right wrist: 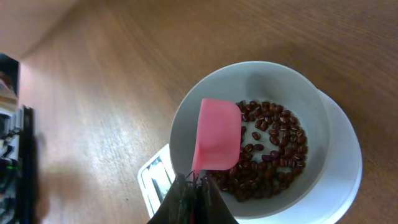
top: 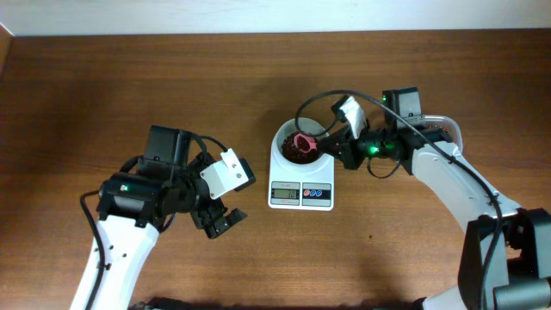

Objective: Scoop and weigh 50g on scale
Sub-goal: 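Fill the scoop with beans and carry it toward the scale, then tip the scoop over the white bowl to pour beans in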

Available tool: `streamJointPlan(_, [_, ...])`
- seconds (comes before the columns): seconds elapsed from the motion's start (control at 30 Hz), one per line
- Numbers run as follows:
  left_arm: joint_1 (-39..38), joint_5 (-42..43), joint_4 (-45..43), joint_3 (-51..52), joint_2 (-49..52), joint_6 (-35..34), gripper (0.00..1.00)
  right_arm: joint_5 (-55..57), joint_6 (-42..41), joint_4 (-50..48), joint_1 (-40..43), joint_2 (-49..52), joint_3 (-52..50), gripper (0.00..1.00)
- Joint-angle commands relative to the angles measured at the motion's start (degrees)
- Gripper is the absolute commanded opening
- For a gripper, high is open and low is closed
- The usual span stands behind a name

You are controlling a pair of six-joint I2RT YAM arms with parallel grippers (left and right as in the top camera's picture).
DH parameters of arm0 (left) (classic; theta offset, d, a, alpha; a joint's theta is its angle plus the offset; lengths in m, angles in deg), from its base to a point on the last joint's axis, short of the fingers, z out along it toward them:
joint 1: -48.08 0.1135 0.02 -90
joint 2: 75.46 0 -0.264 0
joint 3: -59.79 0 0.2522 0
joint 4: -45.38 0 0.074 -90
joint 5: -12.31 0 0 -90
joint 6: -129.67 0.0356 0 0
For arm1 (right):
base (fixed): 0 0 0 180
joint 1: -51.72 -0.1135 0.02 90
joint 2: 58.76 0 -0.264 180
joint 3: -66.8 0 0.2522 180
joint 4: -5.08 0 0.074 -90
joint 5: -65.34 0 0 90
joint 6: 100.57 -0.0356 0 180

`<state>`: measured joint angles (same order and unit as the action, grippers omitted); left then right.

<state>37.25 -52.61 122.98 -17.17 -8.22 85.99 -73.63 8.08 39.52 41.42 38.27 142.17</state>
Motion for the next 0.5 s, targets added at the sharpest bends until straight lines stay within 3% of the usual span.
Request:
streamJointPlan(0.0, [0.24, 0.63, 0.07, 0.22, -0.09, 0.94, 0.99, 6.49, 2.16, -1.7, -1.9, -1.11, 0.24, 0.04])
streamJointPlan(0.47, [0.24, 0.63, 0.07, 0.22, -0.09, 0.94, 0.99, 15.34, 2.51, -1.64, -3.32, -8.31, 0.24, 0.04])
